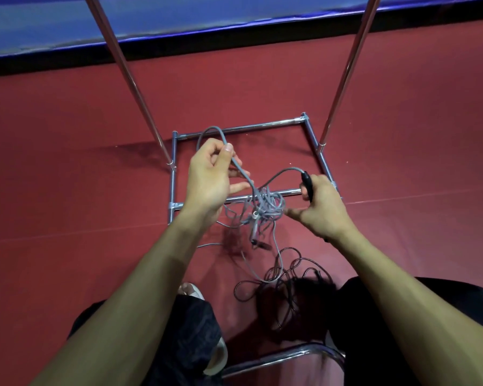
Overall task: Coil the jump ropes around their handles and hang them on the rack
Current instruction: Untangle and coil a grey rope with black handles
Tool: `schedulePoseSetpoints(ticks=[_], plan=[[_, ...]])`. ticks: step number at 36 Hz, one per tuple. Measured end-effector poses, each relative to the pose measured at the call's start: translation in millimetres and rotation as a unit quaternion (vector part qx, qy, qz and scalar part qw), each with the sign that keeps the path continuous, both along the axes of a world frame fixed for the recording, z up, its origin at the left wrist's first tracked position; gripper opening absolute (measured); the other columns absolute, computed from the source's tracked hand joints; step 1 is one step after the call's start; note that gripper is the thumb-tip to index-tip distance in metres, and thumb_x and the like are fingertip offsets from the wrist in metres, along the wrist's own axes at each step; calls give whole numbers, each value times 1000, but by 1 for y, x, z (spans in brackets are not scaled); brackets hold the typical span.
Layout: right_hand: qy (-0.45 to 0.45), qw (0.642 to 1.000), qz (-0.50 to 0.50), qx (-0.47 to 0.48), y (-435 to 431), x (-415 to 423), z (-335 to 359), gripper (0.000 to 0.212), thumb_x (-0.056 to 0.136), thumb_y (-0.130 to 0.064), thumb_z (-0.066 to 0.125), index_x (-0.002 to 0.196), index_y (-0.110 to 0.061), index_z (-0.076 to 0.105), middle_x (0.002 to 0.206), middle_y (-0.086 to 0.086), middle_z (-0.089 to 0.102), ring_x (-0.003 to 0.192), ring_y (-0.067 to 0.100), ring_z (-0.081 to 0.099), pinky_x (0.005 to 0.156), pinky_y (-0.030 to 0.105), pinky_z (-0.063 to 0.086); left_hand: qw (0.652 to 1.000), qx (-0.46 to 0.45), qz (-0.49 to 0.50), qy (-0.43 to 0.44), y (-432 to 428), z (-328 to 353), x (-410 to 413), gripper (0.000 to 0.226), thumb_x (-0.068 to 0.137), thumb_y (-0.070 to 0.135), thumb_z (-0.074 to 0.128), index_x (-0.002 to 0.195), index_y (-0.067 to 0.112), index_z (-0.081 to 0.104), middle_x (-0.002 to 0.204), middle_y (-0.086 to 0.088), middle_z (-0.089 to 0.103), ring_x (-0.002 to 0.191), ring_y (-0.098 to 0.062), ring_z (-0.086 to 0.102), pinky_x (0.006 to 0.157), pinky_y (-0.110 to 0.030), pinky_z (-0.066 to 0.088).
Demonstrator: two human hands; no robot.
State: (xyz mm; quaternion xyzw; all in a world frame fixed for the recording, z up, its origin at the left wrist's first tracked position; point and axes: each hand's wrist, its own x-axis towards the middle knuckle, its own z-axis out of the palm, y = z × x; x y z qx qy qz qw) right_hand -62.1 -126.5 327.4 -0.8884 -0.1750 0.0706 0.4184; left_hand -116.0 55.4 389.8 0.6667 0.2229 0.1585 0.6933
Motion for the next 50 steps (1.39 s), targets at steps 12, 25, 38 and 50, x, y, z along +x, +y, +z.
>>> schedulePoseSetpoints(ticks=[12, 25, 38, 50], plan=[[9, 996, 48, 76, 17, -11, -4, 51, 71, -15, 83, 69, -23, 33, 65, -5, 56, 62, 24, 50, 63, 40, 45, 997, -42, -35, -46, -16, 10, -1, 25, 104, 14, 43, 79, 13, 47, 74, -2, 54, 62, -17, 65, 57, -37, 56], [193, 967, -16, 165, 6, -10, -16, 45, 79, 13, 67, 72, -20, 38, 76, 3, 68, 75, 28, 68, 73, 57, 56, 976, -201, 63, -45, 16, 5, 1, 22, 105, 25, 39, 83, 20, 39, 76, -2, 57, 66, -19, 60, 68, -40, 59], [229, 913, -36, 335, 11, -18, -2, 49, 77, 26, 61, 79, -15, 34, 74, 12, 64, 65, 19, 64, 62, 30, 58, 989, -68, -81, 107, -54, -52, -9, 16, 98, 10, 55, 83, 15, 53, 90, -13, 65, 78, -22, 64, 74, -34, 56], [191, 948, -60, 247, 12, -10, -9, 43, 81, 12, 67, 78, -19, 37, 79, 15, 61, 68, 20, 60, 70, 44, 55, 990, 106, -62, 63, -38, -51, -8, 31, 100, 12, 49, 69, 17, 44, 76, -5, 65, 78, -29, 71, 62, -36, 59]])
